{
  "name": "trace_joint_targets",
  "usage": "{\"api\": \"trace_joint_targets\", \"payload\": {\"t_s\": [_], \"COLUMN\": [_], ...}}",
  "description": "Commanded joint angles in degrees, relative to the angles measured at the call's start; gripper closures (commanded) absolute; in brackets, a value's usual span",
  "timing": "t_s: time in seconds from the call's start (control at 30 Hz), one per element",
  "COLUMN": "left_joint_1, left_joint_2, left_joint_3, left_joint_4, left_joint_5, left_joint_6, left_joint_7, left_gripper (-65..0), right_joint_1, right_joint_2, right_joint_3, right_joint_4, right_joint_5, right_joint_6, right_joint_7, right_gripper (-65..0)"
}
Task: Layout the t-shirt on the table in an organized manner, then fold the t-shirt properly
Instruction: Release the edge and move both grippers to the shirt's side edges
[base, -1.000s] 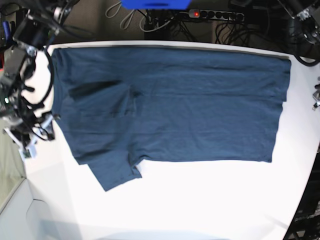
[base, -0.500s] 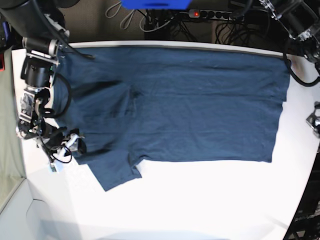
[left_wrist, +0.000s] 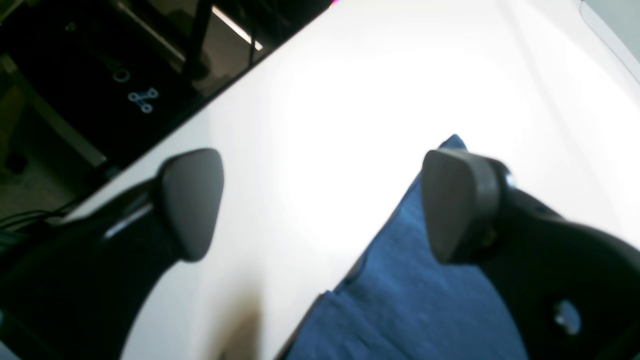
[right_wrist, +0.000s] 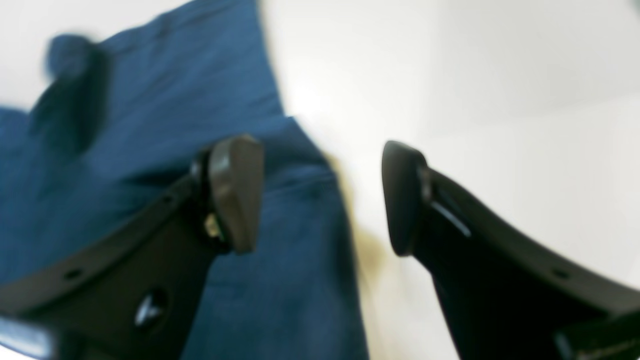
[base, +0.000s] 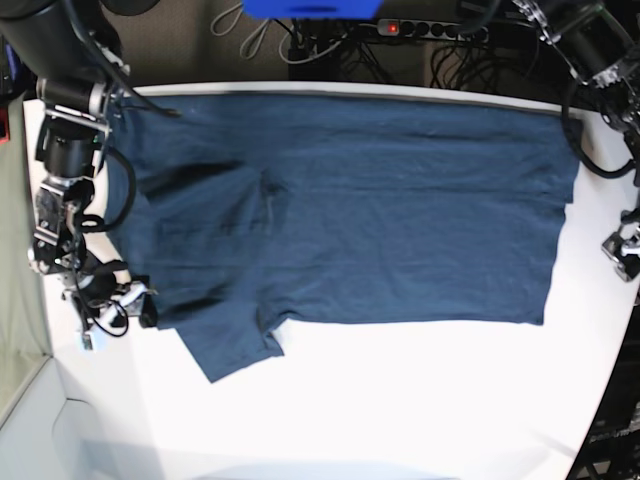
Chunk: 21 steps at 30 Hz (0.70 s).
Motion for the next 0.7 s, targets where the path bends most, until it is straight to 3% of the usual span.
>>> {"api": "trace_joint_targets", "payload": {"t_s": [0.0,0.07,0.17,0.47,0.57,0.67], "left_joint_1": [-0.7,-0.7,-0.7,-3.5,-6.7,-10.1], "left_joint_2": [-1.2,-1.2,-1.2,-1.3,-1.8,-1.9], "left_joint_3": [-0.2,-0.2,-0.2,0.5,3.2,7.3], "left_joint_4": [0.8,0.8,0.8,-4.8,-11.5,-17.6], "left_joint_5": [-0.3,-0.3,-0.3,-0.2,-0.2,0.8], "left_joint_6": [0.0,0.0,0.0,0.0,0.0,0.0], "left_joint_7": [-1.3,-1.3,-1.3,-1.3,-1.4,-5.9], "left_gripper": [-60.4,-60.4,-60.4,-60.4,-60.4,-60.4], "right_joint_1": [1.5,1.7,1.6,1.0,0.0,-0.2], "right_joint_2": [0.7,0.8,0.8,0.7,0.6,0.6], "right_joint_3": [0.1,0.1,-0.1,-8.8,-9.2,-9.2], "right_joint_4": [-0.5,-2.9,-6.0,-9.1,-8.9,-9.1], "right_joint_5": [0.7,0.7,0.7,0.7,0.7,0.7], "right_joint_6": [-0.2,-1.1,-5.4,-6.0,-6.0,-6.1], "right_joint_7": [1.0,1.8,6.5,8.7,8.7,8.7], "right_gripper": [-38.1,-37.9,-38.1,-36.5,-28.1,-15.1]}}
